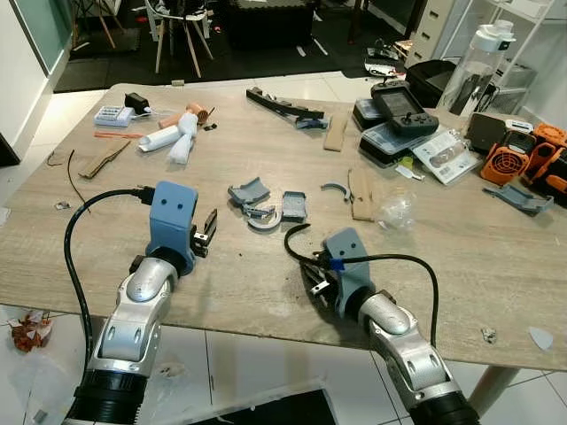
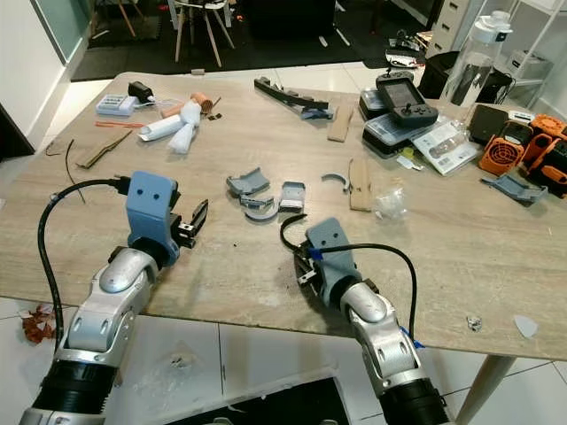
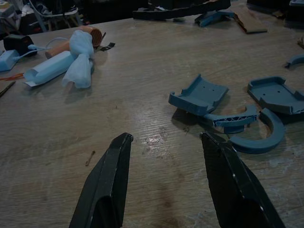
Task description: Picking trash to rubbish bin
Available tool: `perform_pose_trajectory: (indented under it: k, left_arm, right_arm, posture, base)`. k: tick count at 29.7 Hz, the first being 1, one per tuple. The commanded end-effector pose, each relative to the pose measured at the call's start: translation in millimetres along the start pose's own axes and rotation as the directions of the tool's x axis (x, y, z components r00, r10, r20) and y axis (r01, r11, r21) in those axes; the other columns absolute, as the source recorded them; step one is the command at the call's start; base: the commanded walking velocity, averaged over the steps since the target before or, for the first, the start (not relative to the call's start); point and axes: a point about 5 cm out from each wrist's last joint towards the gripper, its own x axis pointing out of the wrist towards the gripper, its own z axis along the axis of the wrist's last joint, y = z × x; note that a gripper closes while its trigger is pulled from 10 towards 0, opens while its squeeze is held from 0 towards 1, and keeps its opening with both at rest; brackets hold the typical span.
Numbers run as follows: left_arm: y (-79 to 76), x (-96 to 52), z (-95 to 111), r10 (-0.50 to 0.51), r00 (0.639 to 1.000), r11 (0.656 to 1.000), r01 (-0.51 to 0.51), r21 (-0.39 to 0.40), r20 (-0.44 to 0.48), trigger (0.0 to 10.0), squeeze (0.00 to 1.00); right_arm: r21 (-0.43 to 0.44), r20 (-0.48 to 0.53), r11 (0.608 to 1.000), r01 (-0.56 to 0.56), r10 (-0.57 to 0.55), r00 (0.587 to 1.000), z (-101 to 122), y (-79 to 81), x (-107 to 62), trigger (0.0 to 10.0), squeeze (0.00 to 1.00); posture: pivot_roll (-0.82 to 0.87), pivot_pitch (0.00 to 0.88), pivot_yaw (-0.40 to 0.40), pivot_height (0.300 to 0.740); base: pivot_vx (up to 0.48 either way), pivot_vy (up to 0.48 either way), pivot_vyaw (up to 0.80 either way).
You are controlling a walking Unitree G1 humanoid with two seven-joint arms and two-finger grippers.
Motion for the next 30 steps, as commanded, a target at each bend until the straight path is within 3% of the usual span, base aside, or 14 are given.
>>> perform_pose_trajectory:
  k: [1,4,9,12,14,16,23,28,30]
  left_arm:
    - [2.3,-0.4,-3.3,-0.003,1.0,1.0,0.003,0.015,-0.014,10.0,0.0]
    - [3.2,-0.1,-2.5,0.0,1.0,1.0,0.0,0.015,-0.011,10.0,0.0]
    - [3.8,-0.4,-2.2,0.003,1.0,1.0,-0.002,0.015,-0.009,10.0,0.0]
    - [5.2,-0.7,-1.4,0.008,1.0,1.0,-0.008,0.013,-0.007,10.0,0.0]
    - [5.5,-0.7,-1.3,0.009,1.0,1.0,-0.009,0.013,-0.006,10.0,0.0]
    - [5.7,-0.6,-0.8,0.014,1.0,1.0,-0.013,0.01,-0.003,10.0,0.0]
    - [7.6,-0.7,-0.1,0.022,1.0,1.0,-0.022,0.007,0.0,10.0,0.0]
    - [8.1,-1.4,-0.4,0.027,1.0,1.0,-0.027,-0.002,0.001,10.0,0.0]
    - [6.8,-2.4,-0.4,0.015,1.0,1.0,-0.015,-0.006,0.003,10.0,0.0]
  right_arm:
    - [0.06,0.047,0.998,0.027,-0.03,0.998,3.1,-4.0,-1.2,10.0,0.0]
    - [0.092,0.15,0.995,0.035,-0.048,0.988,24.8,-7.4,-1.9,10.0,0.0]
    - [0.093,0.22,0.995,0.034,-0.054,0.974,42.5,-6.7,-2.9,10.0,0.0]
    - [0.107,0.343,0.994,-0.008,-0.029,0.939,65.8,-1.5,-5.8,10.0,0.0]
    - [0.109,0.365,0.993,-0.032,-0.01,0.931,69.5,0.8,-6.4,10.0,0.0]
    - [0.062,0.458,0.991,-0.118,0.076,0.886,85.0,14.7,-10.0,10.0,0.0]
    - [0.072,0.482,0.99,-0.12,0.071,0.874,90.6,17.0,-10.7,10.0,0.0]
    - [0.046,0.434,0.993,-0.105,0.075,0.898,81.3,16.9,-8.8,10.0,0.0]
    - [-0.016,0.355,0.996,-0.09,0.089,0.931,67.5,17.9,-8.0,10.0,0.0]
  posture:
    - [-0.02,0.141,0.033,0.74]
    - [-0.03,0.141,0.033,0.74]
    - [-0.02,0.139,0.033,0.74]
    - [-0.02,0.14,0.035,0.74]
    - [-0.02,0.141,0.036,0.74]
    - [-0.02,0.141,0.034,0.74]
    - [-0.02,0.145,0.032,0.74]
    - [-0.02,0.147,0.029,0.74]
    - [-0.02,0.15,0.027,0.74]
  base:
    - [0.0,0.0,0.0]
    - [0.0,0.0,0.0]
    - [0.0,0.0,0.0]
    - [0.0,0.0,0.0]
    - [0.0,0.0,0.0]
    - [0.0,0.0,0.0]
    - [0.0,0.0,0.0]
    - [0.0,0.0,0.0]
    - [0.0,0.0,0.0]
